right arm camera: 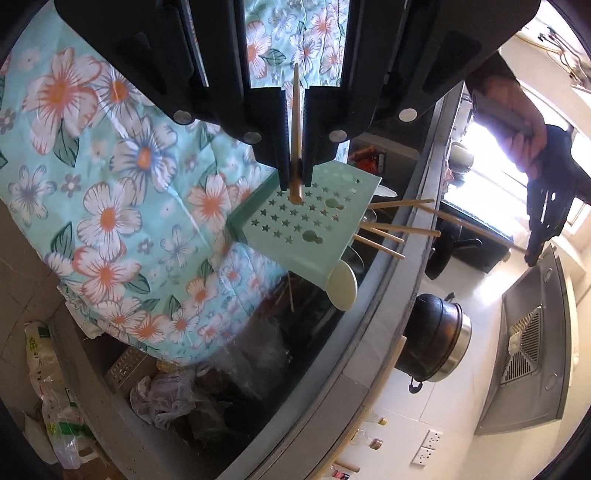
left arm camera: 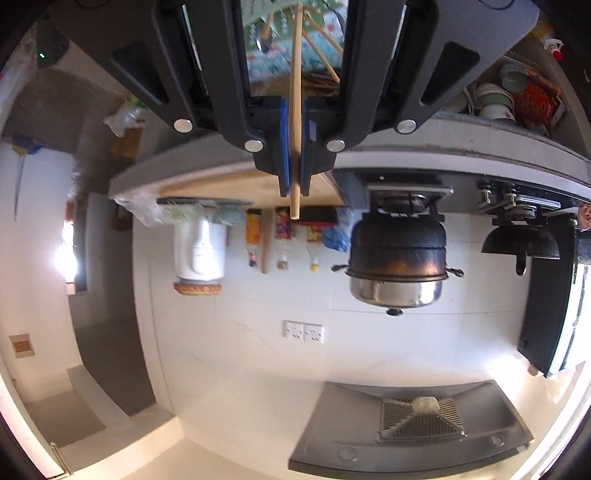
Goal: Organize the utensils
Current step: 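Lower the chopstick into the holder with the left gripper while the right grasps the last chopstick, then lower the last chopstick into the green holder and open the right gripper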
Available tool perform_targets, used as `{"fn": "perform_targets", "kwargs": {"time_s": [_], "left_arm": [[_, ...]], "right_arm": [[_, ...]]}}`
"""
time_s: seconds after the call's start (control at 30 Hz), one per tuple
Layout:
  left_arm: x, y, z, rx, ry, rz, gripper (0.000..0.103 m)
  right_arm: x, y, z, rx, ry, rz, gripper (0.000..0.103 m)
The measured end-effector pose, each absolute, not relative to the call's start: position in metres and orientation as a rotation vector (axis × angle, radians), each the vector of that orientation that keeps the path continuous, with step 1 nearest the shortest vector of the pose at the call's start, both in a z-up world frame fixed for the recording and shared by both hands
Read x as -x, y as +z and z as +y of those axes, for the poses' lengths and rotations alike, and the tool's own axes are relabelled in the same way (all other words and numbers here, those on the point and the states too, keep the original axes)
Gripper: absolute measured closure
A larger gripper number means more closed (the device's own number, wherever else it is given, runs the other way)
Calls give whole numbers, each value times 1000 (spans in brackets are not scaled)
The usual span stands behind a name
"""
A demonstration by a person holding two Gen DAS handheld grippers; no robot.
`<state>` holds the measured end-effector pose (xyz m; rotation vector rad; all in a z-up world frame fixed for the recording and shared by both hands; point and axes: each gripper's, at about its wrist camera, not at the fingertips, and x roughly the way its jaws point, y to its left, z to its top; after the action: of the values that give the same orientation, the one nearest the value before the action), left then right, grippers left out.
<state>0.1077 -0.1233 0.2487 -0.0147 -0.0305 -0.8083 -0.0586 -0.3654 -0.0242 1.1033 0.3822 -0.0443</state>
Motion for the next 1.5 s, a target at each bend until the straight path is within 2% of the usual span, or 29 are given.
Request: {"fn": "perform_targets", "kwargs": {"time_s": [0.37,0.6,0.73,0.87,0.97,1.07,1.37,1.5], "left_arm": [[-170,209,-162,111,-782,77,99],[-190,165,-163,158,-806,224,98],[-183,155,-152,159,-802,230,78],[-173,158,-135,158,-781,193,63],[-163,164,-117,169,-764,169,56],[-151,166,-96,175,-748,166,43],[-123,138,-50,109,-742,261,21],[-110,113,-40,57,-736,314,17]], "right_arm": [[61,-20,-371,-1095,-32,362,97],[66,-11,-372,-1065,-34,350,97],[72,13,-368,-991,-46,319,97],[79,45,-363,-894,-59,270,97],[83,82,-359,-801,-59,206,97],[84,119,-351,-697,-68,140,97],[50,194,-334,-438,-130,38,97],[24,205,-327,-360,-172,47,97]]}}
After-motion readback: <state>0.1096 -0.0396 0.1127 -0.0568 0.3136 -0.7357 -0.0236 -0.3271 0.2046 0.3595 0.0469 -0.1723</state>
